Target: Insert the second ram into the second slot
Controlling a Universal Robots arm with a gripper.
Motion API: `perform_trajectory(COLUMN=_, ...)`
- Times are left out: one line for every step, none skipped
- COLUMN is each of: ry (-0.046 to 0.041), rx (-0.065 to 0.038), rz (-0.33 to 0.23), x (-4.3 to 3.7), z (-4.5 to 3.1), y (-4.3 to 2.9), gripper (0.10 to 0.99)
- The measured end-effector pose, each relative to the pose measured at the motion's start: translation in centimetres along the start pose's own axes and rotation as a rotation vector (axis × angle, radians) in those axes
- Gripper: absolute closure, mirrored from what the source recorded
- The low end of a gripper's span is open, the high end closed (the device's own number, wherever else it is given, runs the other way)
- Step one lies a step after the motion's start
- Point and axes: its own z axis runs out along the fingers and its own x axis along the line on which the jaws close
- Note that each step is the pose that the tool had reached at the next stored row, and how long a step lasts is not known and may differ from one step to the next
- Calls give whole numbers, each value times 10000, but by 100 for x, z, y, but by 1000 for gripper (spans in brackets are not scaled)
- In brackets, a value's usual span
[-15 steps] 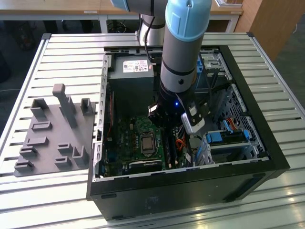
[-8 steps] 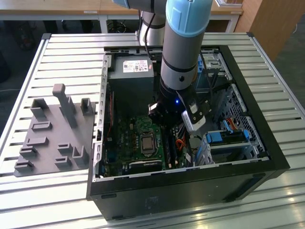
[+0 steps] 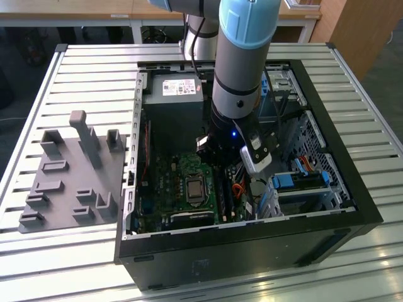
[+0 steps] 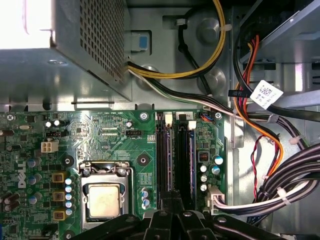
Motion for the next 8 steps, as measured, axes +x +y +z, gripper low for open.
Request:
perform_trajectory(ry=0, rx=-1, rz=0, x=0, z=2, y=0, gripper=980)
perform_trajectory(ry=-1, rx=-5, rz=0, x=0, z=9, y=0, gripper=980)
perform_trajectory(ry=-1, rx=-2, rz=-1, x=0, z=16, y=0, gripper=980)
perform_trajectory(ry=1, rx=3, rz=-1, x=0, z=23, y=-1, gripper=980)
perform_trajectory(ry=2, rx=6, rz=-1, x=0, z=30, y=-1, gripper=980)
perform_trajectory(ry=2, rx=9, rz=-1, x=0, z=37, y=-2, gripper=980)
perform_trajectory(ry=3, rx=9, rz=0, x=0, z=42, y=-2, gripper=980)
perform_trajectory(ry=2, rx=7, rz=-1, x=0, z=48, y=-2, gripper=980)
